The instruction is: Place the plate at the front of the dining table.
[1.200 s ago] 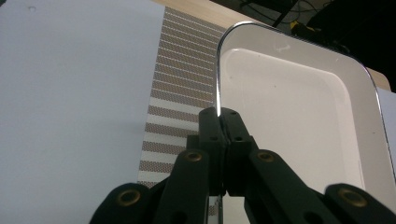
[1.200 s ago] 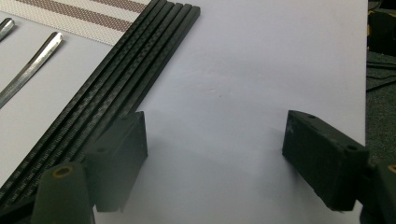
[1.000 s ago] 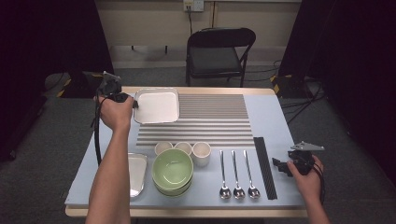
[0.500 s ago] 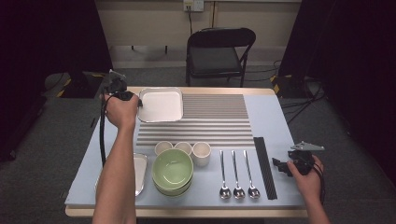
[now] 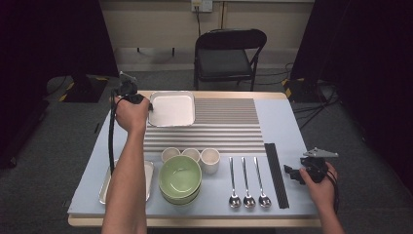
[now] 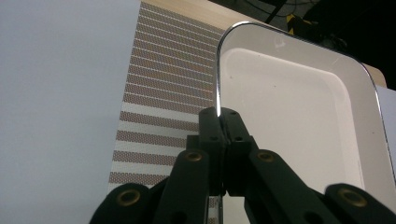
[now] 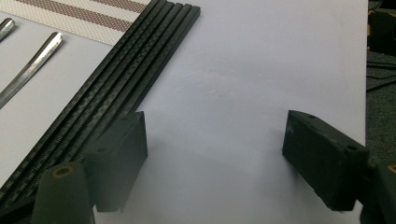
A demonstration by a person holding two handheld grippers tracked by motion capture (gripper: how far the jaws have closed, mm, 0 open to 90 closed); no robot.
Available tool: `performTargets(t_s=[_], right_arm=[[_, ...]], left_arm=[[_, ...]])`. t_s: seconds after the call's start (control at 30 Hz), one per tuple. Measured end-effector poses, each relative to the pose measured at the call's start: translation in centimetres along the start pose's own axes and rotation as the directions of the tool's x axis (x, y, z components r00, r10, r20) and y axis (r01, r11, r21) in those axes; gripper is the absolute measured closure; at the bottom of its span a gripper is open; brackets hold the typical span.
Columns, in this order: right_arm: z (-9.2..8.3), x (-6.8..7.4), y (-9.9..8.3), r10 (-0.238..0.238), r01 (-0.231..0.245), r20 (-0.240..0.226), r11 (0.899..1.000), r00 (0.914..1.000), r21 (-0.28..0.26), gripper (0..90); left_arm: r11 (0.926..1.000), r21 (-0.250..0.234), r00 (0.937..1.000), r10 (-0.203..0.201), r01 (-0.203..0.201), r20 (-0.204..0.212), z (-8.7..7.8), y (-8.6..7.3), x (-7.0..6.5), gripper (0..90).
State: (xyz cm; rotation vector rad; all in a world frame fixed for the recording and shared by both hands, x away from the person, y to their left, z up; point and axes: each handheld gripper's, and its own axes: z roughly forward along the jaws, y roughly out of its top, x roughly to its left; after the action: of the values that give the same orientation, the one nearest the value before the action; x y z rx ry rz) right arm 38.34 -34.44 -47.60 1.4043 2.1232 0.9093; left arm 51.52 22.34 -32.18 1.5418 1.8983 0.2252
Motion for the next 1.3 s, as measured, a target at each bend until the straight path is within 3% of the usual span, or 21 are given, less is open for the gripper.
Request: performTargets(t_s=[1.3], right_arm=[[0.0, 0.0, 0.0, -0.001, 0.001, 0.0, 1.0, 1.0, 0.001, 21.0]], left_arm=[[0.9993, 0.038, 0.9996, -0.002, 0.001, 0.027, 2.3, 0.4, -1.3, 89.3]])
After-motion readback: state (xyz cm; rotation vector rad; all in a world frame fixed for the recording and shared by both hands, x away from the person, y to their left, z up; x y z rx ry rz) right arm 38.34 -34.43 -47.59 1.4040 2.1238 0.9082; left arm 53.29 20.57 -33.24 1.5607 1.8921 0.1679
